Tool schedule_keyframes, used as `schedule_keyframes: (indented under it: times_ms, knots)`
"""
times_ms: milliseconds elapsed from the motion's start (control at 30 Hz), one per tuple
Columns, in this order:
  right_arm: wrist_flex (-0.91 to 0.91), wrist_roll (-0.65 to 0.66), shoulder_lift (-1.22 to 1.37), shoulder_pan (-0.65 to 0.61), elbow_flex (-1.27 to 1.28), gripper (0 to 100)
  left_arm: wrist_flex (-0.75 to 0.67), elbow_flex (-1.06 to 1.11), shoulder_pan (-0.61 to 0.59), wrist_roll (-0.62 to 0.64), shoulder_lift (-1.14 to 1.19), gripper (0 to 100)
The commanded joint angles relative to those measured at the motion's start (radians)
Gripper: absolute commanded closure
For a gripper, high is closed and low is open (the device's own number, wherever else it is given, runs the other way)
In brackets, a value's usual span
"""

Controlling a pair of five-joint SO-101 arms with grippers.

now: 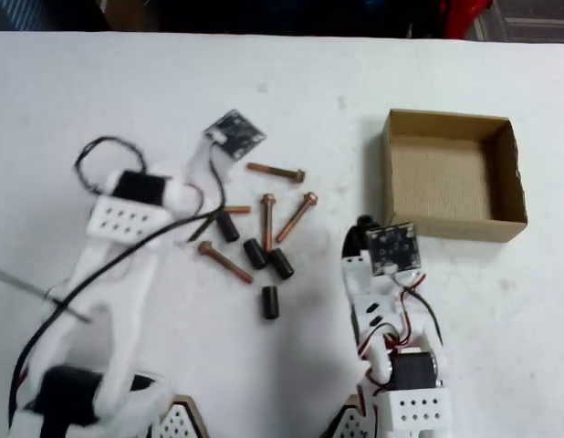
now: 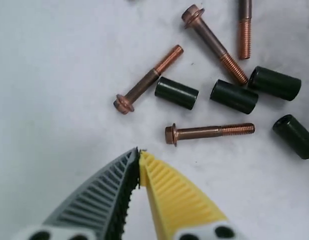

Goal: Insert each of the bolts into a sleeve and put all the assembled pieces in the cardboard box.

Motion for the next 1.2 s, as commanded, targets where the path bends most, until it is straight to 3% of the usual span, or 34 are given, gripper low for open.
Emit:
schedule_keyframes:
  times_ms: [0, 233, 400, 600, 867, 1167]
  knots:
    - [-0.048, -0.087, -0.012, 0.054, 0.012, 98.2, 0.029, -0.161, 0.074, 0.054, 0.119, 98]
    - [-0.048, -0.114, -0.012, 0.076, 0.012, 98.2, 0.104, -0.425, 0.154, 0.123, 0.375, 98]
    - [-0.048, -0.114, -0.012, 0.076, 0.012, 98.1, 0.180, -0.612, 0.222, 0.195, 0.567, 91]
    - [-0.047, -0.112, -0.012, 0.076, 0.012, 98.1, 0.190, -0.786, 0.277, 0.199, 0.762, 90]
    - [-0.044, -0.112, -0.012, 0.076, 0.012, 98.1, 0.187, -0.919, 0.285, 0.201, 0.909, 80]
    - [-0.045, -0.112, -0.012, 0.074, 0.012, 98.1, 0.186, -1.128, 0.285, 0.199, 1.084, 80]
